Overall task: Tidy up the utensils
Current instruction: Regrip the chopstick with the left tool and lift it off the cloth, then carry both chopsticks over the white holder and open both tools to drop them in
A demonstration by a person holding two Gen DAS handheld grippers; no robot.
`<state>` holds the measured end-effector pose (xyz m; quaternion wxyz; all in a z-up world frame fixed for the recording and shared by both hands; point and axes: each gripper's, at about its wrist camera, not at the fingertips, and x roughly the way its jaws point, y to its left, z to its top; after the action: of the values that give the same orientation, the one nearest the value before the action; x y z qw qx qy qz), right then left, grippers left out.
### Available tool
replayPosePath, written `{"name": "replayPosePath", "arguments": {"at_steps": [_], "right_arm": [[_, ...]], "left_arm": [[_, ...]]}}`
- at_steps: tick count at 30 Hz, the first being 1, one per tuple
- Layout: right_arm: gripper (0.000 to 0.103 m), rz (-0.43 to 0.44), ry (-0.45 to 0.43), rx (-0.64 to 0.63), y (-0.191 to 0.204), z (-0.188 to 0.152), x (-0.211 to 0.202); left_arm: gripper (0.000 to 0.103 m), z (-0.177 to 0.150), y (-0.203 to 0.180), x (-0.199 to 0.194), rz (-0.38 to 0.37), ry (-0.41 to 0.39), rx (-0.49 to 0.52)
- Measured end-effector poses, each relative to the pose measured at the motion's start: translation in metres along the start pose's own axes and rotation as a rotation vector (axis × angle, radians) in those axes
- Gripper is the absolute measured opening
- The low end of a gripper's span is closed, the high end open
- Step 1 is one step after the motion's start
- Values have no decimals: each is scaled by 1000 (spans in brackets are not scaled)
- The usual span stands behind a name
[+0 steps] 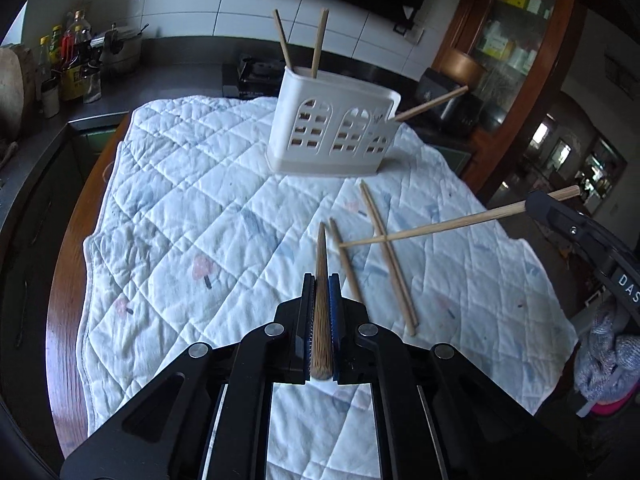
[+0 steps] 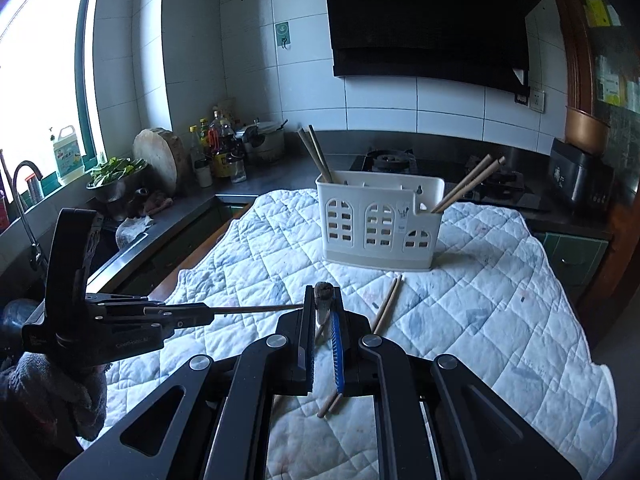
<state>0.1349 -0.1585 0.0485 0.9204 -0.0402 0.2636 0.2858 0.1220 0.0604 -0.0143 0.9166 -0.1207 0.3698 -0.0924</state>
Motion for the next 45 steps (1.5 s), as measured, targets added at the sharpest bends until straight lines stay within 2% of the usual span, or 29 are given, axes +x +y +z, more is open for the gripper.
{"name": "replayPosePath", "arguments": {"at_steps": [9, 14, 20, 25, 31, 37, 40, 45], "right_arm": [[7, 29, 8, -39, -17, 57, 6], [7, 40, 13, -43, -35, 97, 3], [7, -1, 2, -70, -55, 145, -1], [7, -77, 5, -104, -67, 173, 4], [7, -139, 1, -118, -79, 190, 19], [7, -145, 21, -97, -95, 196, 45], [7, -138, 34, -89, -100, 196, 61], [7, -125, 69, -88, -103, 189, 85]], "left_arm": [[5, 46, -13, -2, -4, -54, 37], [5, 83, -20, -5, -17, -79, 58], [5, 124, -34, -8, -27, -100, 87], [5, 159, -46, -13, -42, -138, 101], [5, 210, -60, -27, -29, -238, 116], [5, 248, -63, -17, 28, -293, 118], [5, 257, -60, -5, 55, -306, 114], [5, 260, -52, 25, 69, -266, 96]]}}
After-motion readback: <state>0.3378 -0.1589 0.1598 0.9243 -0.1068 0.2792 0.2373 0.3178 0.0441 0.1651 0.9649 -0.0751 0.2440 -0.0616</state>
